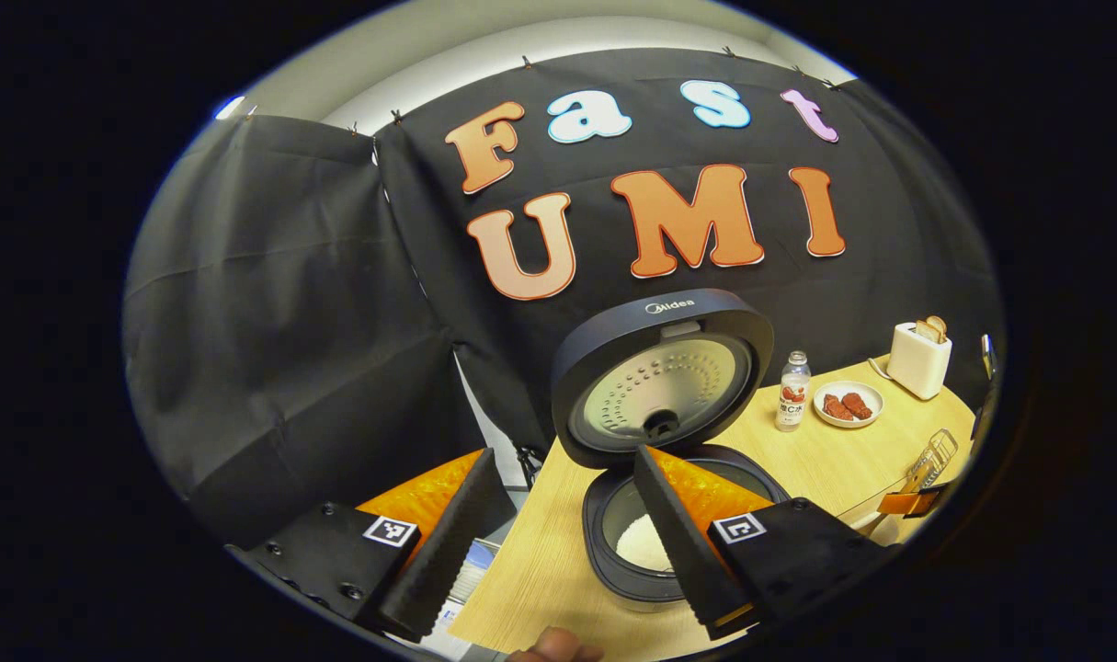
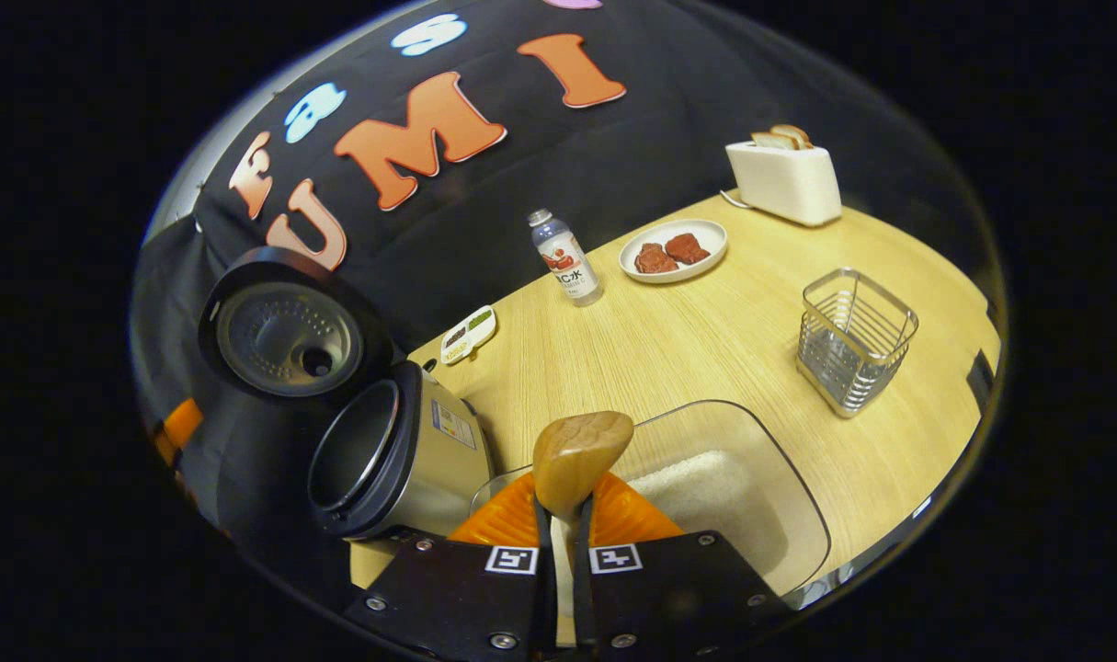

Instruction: Close the left gripper, press the button to open the rice cooker; take a wooden spoon from the chopstick holder with the right hand, scoop a spoonful of rice and pour it into the rice cooker, then put the wooden spoon back into the chopstick holder.

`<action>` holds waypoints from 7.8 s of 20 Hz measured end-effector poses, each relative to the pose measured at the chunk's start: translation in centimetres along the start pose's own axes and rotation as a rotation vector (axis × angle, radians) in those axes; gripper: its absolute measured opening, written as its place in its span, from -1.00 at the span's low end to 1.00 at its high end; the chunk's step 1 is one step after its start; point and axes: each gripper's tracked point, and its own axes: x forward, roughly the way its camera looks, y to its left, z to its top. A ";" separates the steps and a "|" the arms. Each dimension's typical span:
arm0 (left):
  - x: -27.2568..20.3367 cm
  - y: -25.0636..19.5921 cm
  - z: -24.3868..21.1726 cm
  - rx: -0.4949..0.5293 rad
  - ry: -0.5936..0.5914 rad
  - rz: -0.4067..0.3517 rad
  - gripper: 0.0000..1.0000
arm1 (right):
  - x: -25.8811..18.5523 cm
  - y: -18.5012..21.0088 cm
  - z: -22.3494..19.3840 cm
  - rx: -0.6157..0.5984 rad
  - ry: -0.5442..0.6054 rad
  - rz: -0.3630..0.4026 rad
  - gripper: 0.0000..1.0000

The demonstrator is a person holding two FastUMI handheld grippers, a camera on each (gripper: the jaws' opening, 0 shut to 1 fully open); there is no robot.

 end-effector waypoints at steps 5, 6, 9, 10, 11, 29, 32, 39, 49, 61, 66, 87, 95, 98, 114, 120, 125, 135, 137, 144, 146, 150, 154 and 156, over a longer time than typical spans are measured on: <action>0.1 -0.4 0.2 0.002 0.000 -0.009 1.00 | 0.6 -0.2 -0.2 0.153 0.057 0.061 -0.87; 0.1 -0.6 0.4 0.003 0.001 -0.016 1.00 | 0.7 -0.2 -0.3 0.192 0.068 0.082 -0.87; 0.1 -1.3 1.0 0.024 -0.003 -0.026 1.00 | 0.7 -0.4 -0.7 0.249 0.103 0.137 -0.87; 0.1 -1.6 1.3 0.033 -0.006 -0.028 0.93 | 0.6 -0.7 -0.6 0.273 0.109 0.156 -0.87; 0.0 -1.8 1.5 0.040 -0.009 -0.029 1.00 | 0.4 -0.8 -0.6 0.296 0.117 0.173 -0.87; -0.5 -6.5 4.8 -0.130 -0.064 -0.012 0.93 | -3.4 -2.5 10.5 0.706 0.132 0.526 -0.87; -1.2 -5.6 4.5 -0.153 -0.069 0.027 0.93 | -3.5 -0.9 11.7 0.812 0.169 0.579 -0.88; -3.7 -1.2 3.3 -0.187 -0.074 0.150 1.00 | -2.6 8.0 13.2 0.800 0.289 0.722 -0.88; -8.6 3.0 0.5 -0.167 -0.060 0.282 0.93 | 1.8 18.5 13.1 0.642 0.363 0.736 -0.88; -11.4 6.9 -3.0 -0.199 0.000 0.388 1.00 | 5.8 24.0 10.9 0.349 0.335 0.630 -0.88; -11.1 7.5 -3.9 -0.205 0.022 0.394 0.93 | 6.9 25.1 9.7 0.099 0.260 0.568 -0.88; -11.0 7.6 -4.9 -0.199 0.041 0.413 1.00 | 4.0 26.7 10.3 -0.469 -0.076 0.522 -0.87; -11.3 6.9 -4.9 -0.194 0.039 0.400 0.93 | 0.9 29.9 9.0 -0.661 -0.197 0.608 -0.87; -11.5 7.0 -5.1 -0.197 0.042 0.404 1.00 | 0.2 30.7 8.4 -0.767 -0.250 0.633 -0.88; -11.7 6.5 -6.2 -0.198 0.068 0.414 0.93 | -3.3 33.3 7.7 -1.048 -0.435 0.747 -0.88; -10.9 4.3 -5.0 -0.189 0.047 0.369 1.00 | -2.1 30.6 11.2 -0.789 -0.304 0.707 -0.87; -8.9 1.2 -3.9 -0.168 0.044 0.303 1.00 | -3.5 24.2 15.8 -0.644 -0.289 0.624 -0.87; -4.6 -8.1 -3.0 -0.215 0.085 0.098 0.93 | -4.0 3.6 22.5 -0.508 -0.301 0.220 -0.87; -4.1 -9.6 -2.7 -0.214 0.093 0.064 1.00 | -4.8 -0.4 22.7 -0.463 -0.286 0.151 -0.87; -2.5 -13.1 -0.3 -0.167 0.066 0.008 0.93 | -6.6 -10.2 23.9 -0.380 -0.284 -0.021 -0.87; -2.2 -13.6 0.4 -0.156 0.057 0.003 1.00 | -6.8 -12.2 24.1 -0.354 -0.284 -0.053 -0.87; -2.2 -14.4 2.0 -0.132 0.031 0.007 0.93 | -6.1 -15.3 22.7 -0.313 -0.243 -0.080 -0.87; -2.2 -14.3 3.3 -0.089 0.003 0.023 1.00 | -3.7 -18.0 20.1 -0.264 -0.172 -0.108 -0.87; -2.3 -14.1 3.8 -0.079 -0.005 0.031 1.00 | -2.7 -19.0 19.7 -0.234 -0.167 -0.116 -0.85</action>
